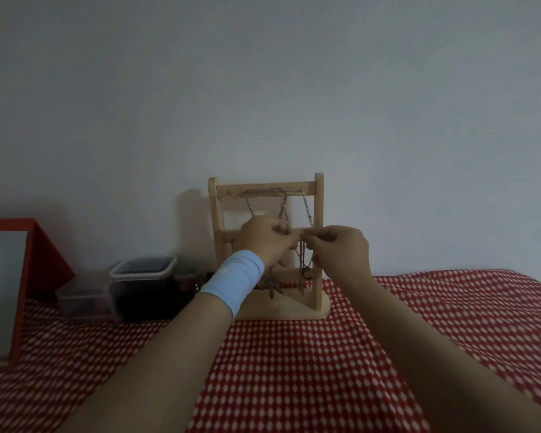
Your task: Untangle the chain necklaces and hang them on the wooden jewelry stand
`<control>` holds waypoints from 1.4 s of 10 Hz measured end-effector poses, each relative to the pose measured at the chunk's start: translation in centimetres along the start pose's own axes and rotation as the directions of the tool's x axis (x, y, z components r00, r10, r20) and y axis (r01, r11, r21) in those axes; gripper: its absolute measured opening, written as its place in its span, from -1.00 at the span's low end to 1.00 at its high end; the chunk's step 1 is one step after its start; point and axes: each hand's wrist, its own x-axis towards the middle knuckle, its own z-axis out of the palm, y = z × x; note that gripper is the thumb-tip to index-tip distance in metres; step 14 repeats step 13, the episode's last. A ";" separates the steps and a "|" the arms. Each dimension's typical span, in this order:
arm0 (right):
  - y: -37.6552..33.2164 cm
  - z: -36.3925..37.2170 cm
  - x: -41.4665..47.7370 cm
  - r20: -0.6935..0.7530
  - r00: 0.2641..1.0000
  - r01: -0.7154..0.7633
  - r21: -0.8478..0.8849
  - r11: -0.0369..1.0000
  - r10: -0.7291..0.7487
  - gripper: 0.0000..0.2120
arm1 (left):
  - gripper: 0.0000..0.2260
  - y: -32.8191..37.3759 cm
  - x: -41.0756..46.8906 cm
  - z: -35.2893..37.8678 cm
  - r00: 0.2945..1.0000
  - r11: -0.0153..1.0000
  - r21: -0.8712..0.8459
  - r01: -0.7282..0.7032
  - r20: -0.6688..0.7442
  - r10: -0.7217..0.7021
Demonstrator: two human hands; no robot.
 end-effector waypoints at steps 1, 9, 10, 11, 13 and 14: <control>0.9 0.5 -0.2 -0.031 1.000 -0.003 -0.112 0.994 -0.001 -0.83 | -0.85 -0.5 -0.2 0.7 1.000 1.000 0.020 0.015 -0.016 -0.015; 2.8 2.9 -0.6 -0.007 0.999 -0.039 -0.517 0.855 0.041 -0.53 | -0.72 -1.0 0.8 2.6 0.997 0.997 -0.022 0.080 0.002 -0.080; 2.5 2.7 -0.6 0.027 0.997 -0.043 -0.530 0.847 0.067 -0.50 | -0.70 -0.9 0.8 2.2 0.996 0.996 -0.002 0.091 0.021 -0.091; 2.2 2.2 -0.4 0.045 0.998 -0.015 -0.533 0.846 0.047 -0.52 | -0.65 -1.0 0.7 1.9 0.995 0.995 0.022 0.092 0.038 -0.093; 1.2 1.8 -0.6 0.068 0.997 0.009 -0.488 0.873 0.028 -0.56 | -0.62 -1.2 -0.4 0.9 0.996 0.993 0.087 0.081 0.038 -0.084; 1.2 1.8 -0.6 0.068 0.997 0.009 -0.488 0.873 0.028 -0.56 | -0.62 -1.2 -0.4 0.9 0.996 0.993 0.087 0.081 0.038 -0.084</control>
